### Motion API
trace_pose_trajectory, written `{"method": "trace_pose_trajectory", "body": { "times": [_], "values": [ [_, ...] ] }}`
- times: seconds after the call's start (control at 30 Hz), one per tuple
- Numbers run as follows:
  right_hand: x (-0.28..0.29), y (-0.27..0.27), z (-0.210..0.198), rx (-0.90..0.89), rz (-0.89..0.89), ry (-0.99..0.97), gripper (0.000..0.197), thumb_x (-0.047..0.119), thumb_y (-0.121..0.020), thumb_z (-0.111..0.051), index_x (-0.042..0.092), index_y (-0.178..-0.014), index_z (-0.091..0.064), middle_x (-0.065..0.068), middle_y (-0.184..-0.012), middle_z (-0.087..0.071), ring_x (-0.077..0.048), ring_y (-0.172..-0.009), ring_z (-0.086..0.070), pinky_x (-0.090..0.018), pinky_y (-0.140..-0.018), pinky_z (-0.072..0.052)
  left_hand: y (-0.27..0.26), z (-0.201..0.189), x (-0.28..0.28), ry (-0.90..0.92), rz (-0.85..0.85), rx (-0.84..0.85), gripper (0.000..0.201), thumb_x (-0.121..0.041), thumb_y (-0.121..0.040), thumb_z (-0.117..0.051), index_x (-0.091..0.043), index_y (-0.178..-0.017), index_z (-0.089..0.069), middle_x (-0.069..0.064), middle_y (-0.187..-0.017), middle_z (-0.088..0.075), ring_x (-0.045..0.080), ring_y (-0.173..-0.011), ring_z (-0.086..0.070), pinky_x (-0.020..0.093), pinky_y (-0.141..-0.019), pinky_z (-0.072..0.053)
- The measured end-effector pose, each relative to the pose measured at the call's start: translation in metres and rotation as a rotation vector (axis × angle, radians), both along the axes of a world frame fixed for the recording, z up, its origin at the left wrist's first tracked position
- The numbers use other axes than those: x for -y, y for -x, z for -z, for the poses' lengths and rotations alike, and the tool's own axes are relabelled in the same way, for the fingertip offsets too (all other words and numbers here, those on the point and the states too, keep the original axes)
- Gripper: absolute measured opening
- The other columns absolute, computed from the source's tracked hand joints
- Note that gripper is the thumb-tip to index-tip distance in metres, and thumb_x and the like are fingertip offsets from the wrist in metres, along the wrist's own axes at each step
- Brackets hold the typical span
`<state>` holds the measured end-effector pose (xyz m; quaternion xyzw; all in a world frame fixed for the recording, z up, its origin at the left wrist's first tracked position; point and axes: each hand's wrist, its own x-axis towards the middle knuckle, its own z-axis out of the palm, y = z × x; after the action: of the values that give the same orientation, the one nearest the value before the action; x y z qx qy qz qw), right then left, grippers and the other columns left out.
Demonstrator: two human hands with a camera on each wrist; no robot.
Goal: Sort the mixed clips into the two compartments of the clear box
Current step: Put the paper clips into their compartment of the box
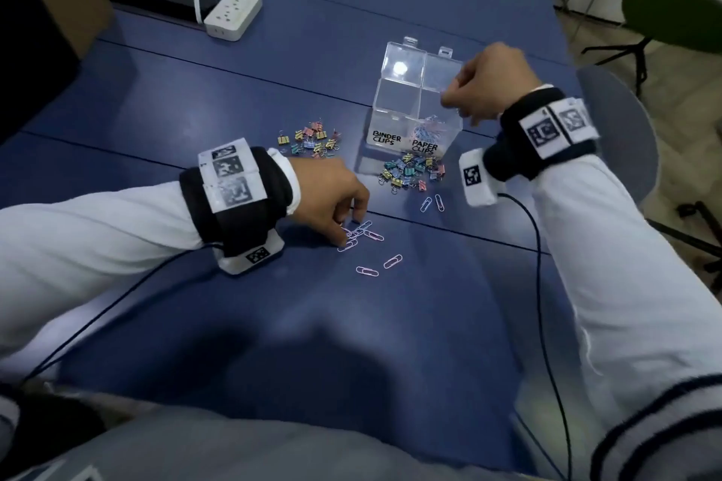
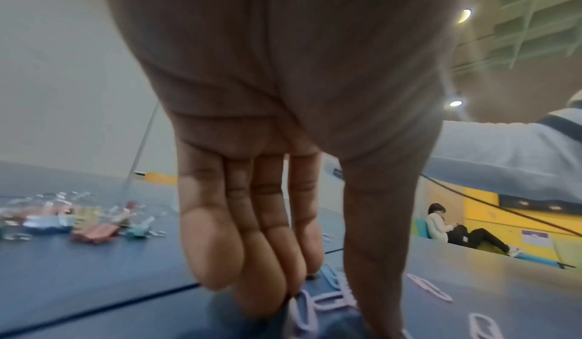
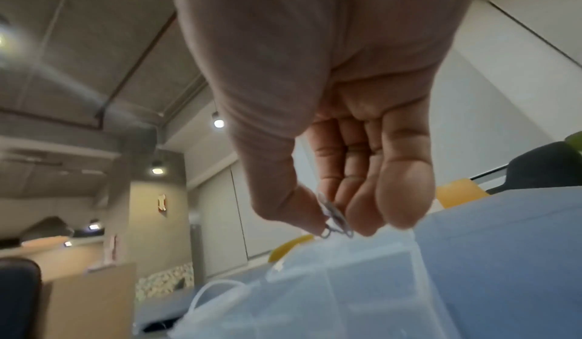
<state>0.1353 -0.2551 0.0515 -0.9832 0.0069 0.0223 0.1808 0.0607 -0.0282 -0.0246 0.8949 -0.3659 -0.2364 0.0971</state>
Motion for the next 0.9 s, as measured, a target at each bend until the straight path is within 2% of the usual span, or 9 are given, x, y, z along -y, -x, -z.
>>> {"method": "trace_pose_trajectory", "body": {
  "times": [0.1, 0.2, 0.23, 0.33, 0.43, 0.53, 0.7, 0.83, 0.9],
  "values": [
    [-0.004, -0.010, 0.014, -0.053, -0.019, 0.076, 0.011, 0.018, -0.075, -0.072, 0.009, -0.080, -0.074, -0.006, -0.071, -0.068, -0.012, -0.053, -0.058, -0.028, -0.063, -0.054, 0.007, 0.001, 0.014, 0.018, 0.034, -0.016, 0.042, -0.037, -0.071, -0.079, -0.023, -0.108, -0.065, -0.008, -0.082, -0.067, -0.007, -0.058, -0.051, 0.008, -0.059, -0.040],
    [0.001, -0.001, 0.018, 0.048, -0.036, 0.043, 0.021, 0.026, -0.074, -0.077, 0.014, -0.091, -0.075, -0.007, -0.087, -0.071, -0.021, -0.085, -0.063, -0.031, -0.084, -0.052, 0.012, -0.002, 0.018, 0.063, 0.036, -0.036, 0.045, -0.041, -0.072, -0.079, -0.025, -0.111, -0.064, -0.008, -0.089, -0.067, -0.008, -0.059, -0.051, 0.009, -0.061, -0.041],
    [0.004, 0.010, 0.016, 0.105, -0.050, 0.024, 0.021, 0.027, -0.075, -0.076, 0.015, -0.093, -0.075, -0.005, -0.087, -0.071, -0.019, -0.088, -0.062, -0.026, -0.084, -0.048, 0.014, -0.003, 0.017, 0.079, 0.033, -0.027, 0.047, -0.044, -0.072, -0.078, -0.025, -0.112, -0.062, -0.008, -0.091, -0.067, -0.008, -0.059, -0.050, 0.012, -0.063, -0.044],
    [0.014, 0.052, 0.014, 0.151, -0.107, 0.033, 0.011, 0.024, -0.078, -0.071, 0.017, -0.084, -0.075, 0.000, -0.072, -0.065, -0.012, -0.074, -0.059, -0.018, -0.073, -0.038, 0.019, -0.003, 0.016, 0.063, 0.037, 0.040, 0.056, -0.055, -0.069, -0.075, -0.025, -0.113, -0.058, -0.009, -0.093, -0.060, -0.001, -0.065, -0.048, 0.026, -0.076, -0.051],
    [0.022, 0.085, 0.032, -0.019, -0.149, 0.131, 0.010, 0.027, -0.076, -0.072, 0.018, -0.079, -0.074, 0.000, -0.073, -0.070, -0.017, -0.075, -0.065, -0.025, -0.077, -0.049, 0.022, 0.000, 0.021, -0.004, 0.057, 0.052, 0.063, -0.059, -0.064, -0.076, -0.023, -0.111, -0.055, -0.004, -0.099, -0.059, 0.011, -0.076, -0.050, 0.031, -0.077, -0.051],
    [0.024, 0.097, 0.053, -0.131, -0.166, 0.195, 0.013, 0.031, -0.077, -0.072, 0.022, -0.086, -0.074, -0.001, -0.085, -0.073, -0.023, -0.086, -0.066, -0.033, -0.082, -0.054, 0.021, 0.003, 0.036, -0.022, 0.090, 0.059, 0.055, -0.053, -0.068, -0.077, -0.021, -0.107, -0.056, -0.002, -0.098, -0.061, 0.013, -0.076, -0.050, 0.028, -0.071, -0.048],
    [0.016, 0.096, 0.065, -0.198, -0.218, 0.284, 0.024, 0.028, -0.079, -0.068, 0.019, -0.101, -0.072, -0.006, -0.097, -0.071, -0.028, -0.090, -0.064, -0.030, -0.074, -0.052, 0.014, 0.004, 0.043, 0.029, 0.134, 0.052, 0.028, -0.037, -0.078, -0.073, -0.021, -0.100, -0.066, -0.002, -0.093, -0.067, 0.009, -0.069, -0.052, 0.022, -0.068, -0.045],
    [0.003, 0.106, 0.071, -0.182, -0.326, 0.279, 0.030, 0.016, -0.081, -0.061, 0.020, -0.109, -0.069, -0.010, -0.105, -0.064, -0.033, -0.093, -0.061, -0.037, -0.079, -0.053, 0.011, -0.002, 0.024, 0.081, 0.090, 0.069, 0.032, -0.043, -0.077, -0.073, -0.023, -0.101, -0.066, -0.006, -0.093, -0.065, -0.006, -0.062, -0.047, 0.022, -0.072, -0.048],
    [-0.004, 0.115, 0.074, -0.176, -0.406, 0.246, 0.034, 0.012, -0.082, -0.058, 0.022, -0.114, -0.067, -0.009, -0.108, -0.060, -0.033, -0.095, -0.060, -0.040, -0.081, -0.052, 0.010, -0.004, 0.011, 0.082, 0.053, 0.075, 0.039, -0.049, -0.073, -0.075, -0.026, -0.102, -0.065, -0.009, -0.093, -0.064, -0.007, -0.062, -0.047, 0.017, -0.068, -0.046]
  ]
}}
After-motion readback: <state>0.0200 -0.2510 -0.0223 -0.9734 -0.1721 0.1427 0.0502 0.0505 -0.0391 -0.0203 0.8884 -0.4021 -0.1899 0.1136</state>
